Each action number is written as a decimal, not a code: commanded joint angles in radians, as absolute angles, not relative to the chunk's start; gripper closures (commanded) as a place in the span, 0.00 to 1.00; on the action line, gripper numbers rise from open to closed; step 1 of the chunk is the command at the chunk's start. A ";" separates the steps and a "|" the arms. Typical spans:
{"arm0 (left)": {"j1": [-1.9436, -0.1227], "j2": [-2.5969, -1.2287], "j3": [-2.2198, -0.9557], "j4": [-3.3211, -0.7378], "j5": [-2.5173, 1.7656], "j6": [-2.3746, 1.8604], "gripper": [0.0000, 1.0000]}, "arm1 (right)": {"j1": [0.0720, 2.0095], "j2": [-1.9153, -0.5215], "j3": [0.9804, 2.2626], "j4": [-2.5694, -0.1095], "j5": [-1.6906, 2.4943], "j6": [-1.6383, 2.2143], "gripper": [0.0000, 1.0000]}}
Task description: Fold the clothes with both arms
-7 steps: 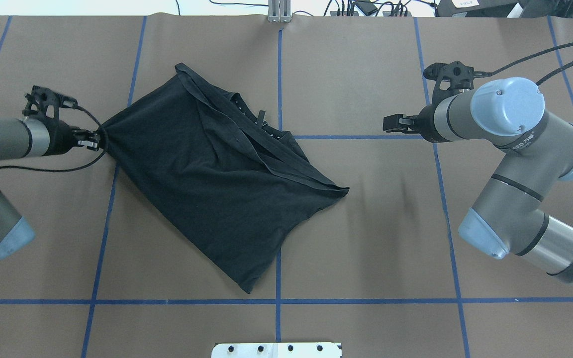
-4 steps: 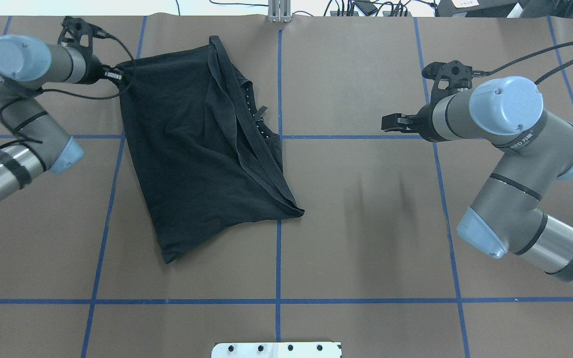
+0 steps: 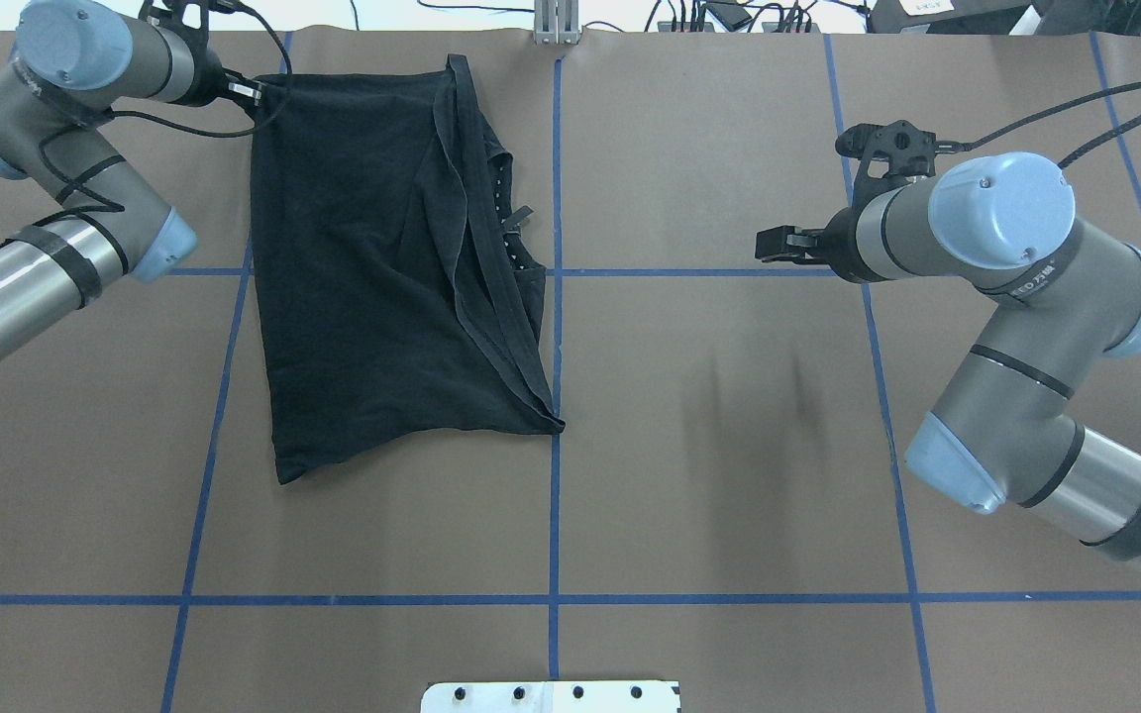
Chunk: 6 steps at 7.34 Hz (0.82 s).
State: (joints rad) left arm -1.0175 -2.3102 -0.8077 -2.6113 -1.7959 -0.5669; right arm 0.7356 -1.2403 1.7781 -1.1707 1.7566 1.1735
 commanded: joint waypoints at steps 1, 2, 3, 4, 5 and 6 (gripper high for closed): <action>-1.151 -2.292 -0.845 -2.585 -2.042 -0.372 0.00 | 0.723 -1.148 1.717 -1.178 1.753 1.225 0.00; -1.157 -2.213 -0.920 -2.582 -2.068 -0.351 0.00 | 0.713 -1.046 1.625 -1.178 1.749 1.270 0.00; -1.154 -2.153 -0.998 -2.582 -2.066 -0.371 0.00 | 0.697 -0.958 1.539 -1.178 1.743 1.323 0.00; -1.149 -2.139 -1.014 -2.591 -2.066 -0.423 0.00 | 0.677 -0.886 1.484 -1.181 1.737 1.388 0.00; -1.149 -2.134 -1.017 -2.597 -2.066 -0.458 0.00 | 0.642 -0.843 1.459 -1.187 1.703 1.449 0.00; -1.149 -2.132 -1.019 -2.599 -2.066 -0.465 0.00 | 0.599 -0.813 1.442 -1.187 1.659 1.500 0.00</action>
